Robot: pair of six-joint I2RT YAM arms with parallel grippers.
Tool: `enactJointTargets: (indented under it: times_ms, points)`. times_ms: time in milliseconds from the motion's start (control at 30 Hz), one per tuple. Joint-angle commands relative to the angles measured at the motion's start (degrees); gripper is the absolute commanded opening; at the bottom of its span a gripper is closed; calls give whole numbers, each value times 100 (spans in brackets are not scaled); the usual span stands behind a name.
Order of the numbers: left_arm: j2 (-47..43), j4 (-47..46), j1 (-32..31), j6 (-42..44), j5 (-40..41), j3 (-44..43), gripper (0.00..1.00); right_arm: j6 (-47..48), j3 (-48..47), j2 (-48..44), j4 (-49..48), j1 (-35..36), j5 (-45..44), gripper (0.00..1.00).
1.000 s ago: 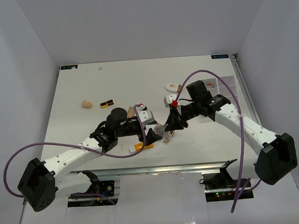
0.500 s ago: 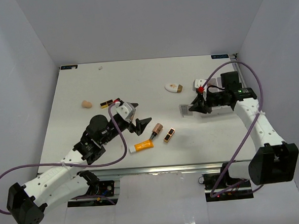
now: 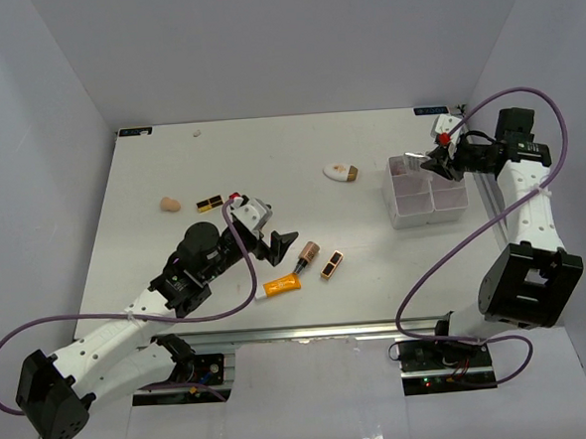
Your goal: Organize the makeup
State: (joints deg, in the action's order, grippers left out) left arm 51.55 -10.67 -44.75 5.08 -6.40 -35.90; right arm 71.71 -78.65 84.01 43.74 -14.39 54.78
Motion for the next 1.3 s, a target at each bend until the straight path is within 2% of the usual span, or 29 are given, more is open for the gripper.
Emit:
enactJointTargets:
  times_ms: [0,233,700,1100,1267]
  points:
    - [11,31,-15,9,-19,-75,96,243,-149,122,-509,-2,420,10]
    - [46,37,-9,28,-42,-75,97,430,-667,586,-420,-2,600,10]
    - [85,20,-9,54,-81,-66,97,2303,-1549,1471,1498,59,582,9]
    - [153,13,-16,81,-81,-66,97,2637,-1846,1863,1735,217,341,9]
    - [153,13,-16,89,-63,-66,97,2538,-2187,2087,1741,308,206,14]
